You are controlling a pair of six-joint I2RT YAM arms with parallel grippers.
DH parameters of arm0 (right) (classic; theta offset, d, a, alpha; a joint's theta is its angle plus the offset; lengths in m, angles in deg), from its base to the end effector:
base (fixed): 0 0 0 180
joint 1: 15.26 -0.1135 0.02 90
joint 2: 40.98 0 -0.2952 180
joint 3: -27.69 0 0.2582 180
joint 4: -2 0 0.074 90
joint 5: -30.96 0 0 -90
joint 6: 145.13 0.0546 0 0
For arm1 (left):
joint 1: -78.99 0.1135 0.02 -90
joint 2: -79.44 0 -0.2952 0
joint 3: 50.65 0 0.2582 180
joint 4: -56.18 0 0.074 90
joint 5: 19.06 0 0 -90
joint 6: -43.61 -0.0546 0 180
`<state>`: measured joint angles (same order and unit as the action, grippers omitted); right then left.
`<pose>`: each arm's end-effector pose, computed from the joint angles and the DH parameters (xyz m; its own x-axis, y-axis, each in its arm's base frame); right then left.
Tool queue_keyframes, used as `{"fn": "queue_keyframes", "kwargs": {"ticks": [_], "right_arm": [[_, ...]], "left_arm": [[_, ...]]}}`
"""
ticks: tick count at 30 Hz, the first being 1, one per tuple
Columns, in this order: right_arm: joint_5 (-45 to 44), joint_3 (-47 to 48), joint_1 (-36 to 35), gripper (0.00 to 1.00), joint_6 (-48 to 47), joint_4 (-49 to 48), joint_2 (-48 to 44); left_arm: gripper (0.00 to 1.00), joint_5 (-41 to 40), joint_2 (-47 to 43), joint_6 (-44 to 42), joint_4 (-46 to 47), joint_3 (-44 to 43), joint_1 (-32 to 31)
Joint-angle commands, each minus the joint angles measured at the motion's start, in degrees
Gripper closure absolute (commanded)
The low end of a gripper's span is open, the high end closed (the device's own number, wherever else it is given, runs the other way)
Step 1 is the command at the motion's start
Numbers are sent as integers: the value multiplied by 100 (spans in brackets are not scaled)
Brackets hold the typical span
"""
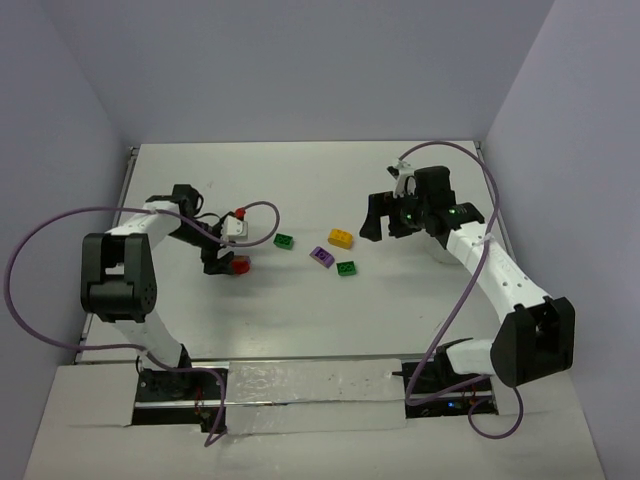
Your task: Sort the legos into containers by color
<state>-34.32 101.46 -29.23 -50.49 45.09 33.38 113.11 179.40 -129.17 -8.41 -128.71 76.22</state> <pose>0.2740 0.0917 0.3098 -0.7095 -0.1008 -0.6975 -0.4569 0.8193 0.3464 0.3155 -0.0520 0.1937 -0.0490 0.7385 -0.6725 0.9987 0.0449 -0.0235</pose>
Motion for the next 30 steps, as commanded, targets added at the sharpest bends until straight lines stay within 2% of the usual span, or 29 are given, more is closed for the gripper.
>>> {"fn": "queue_keyframes", "kwargs": {"ticks": [1,8,13,16,19,20,24,25,26,30], "right_arm": [[280,345,67,0,-40,112,166],[479,474,96,0,-34,154,324],[565,469,105,0,-33,164,329],[693,457,105,0,-7,164,368],[807,391,114,0,159,79,353],[821,344,112,0,268,-21,340],[828,217,106,0,783,-357,273],[880,229,114,0,892,-393,297],[1020,283,114,0,1032,-426,376],[1492,656,50,1,1447,-420,649]], "left_arm": [[8,-79,107,-155,468,98,-192],[14,-490,420,-123,405,-117,-351],[19,-787,391,-179,521,63,-369],[26,-838,388,-96,630,117,-405],[43,-767,357,130,776,110,-409],[52,-711,317,211,841,98,-410],[72,-400,-67,800,1102,81,-501],[78,-366,-292,1074,1336,80,-562],[84,-353,-493,1793,1550,60,-709],[93,-423,-1228,3410,2279,92,-1206]]}}
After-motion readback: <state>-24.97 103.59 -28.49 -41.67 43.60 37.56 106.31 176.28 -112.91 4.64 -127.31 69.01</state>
